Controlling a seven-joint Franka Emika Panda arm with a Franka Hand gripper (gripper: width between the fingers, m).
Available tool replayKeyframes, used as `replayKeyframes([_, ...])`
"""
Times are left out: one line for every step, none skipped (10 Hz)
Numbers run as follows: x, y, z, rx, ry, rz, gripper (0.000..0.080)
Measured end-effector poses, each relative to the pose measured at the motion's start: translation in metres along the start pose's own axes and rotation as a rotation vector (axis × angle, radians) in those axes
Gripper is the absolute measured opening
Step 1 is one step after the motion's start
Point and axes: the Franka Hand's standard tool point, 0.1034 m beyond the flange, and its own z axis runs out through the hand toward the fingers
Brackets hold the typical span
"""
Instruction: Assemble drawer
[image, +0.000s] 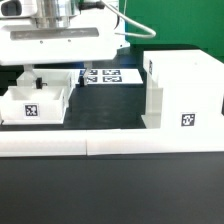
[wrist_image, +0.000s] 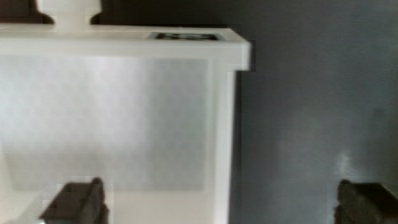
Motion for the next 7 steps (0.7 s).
replayKeyframes([-0.003, 0.0, 0.007, -0.004, -0.005, -0.002, 0.0649])
replayKeyframes([-0.005, 0.0, 0.014, -0.01, -0.004, -0.004, 0.0649])
replayKeyframes([-0.007, 0.001, 0.022, -0.017, -0.006, -0.005, 0.0649])
replayKeyframes([-0.01, 0.002, 0.028, -0.022, -0.009, -0.005, 0.0649])
replayKeyframes([-0.014, 0.003, 0.032, -0.023, -0.015, -0.003, 0.0649])
replayKeyframes([-0.015, 0.003, 0.033, -0.024, -0.017, -0.003, 0.0649])
replayKeyframes([-0.017, 0.002, 0.034, -0.024, -0.017, -0.003, 0.0649])
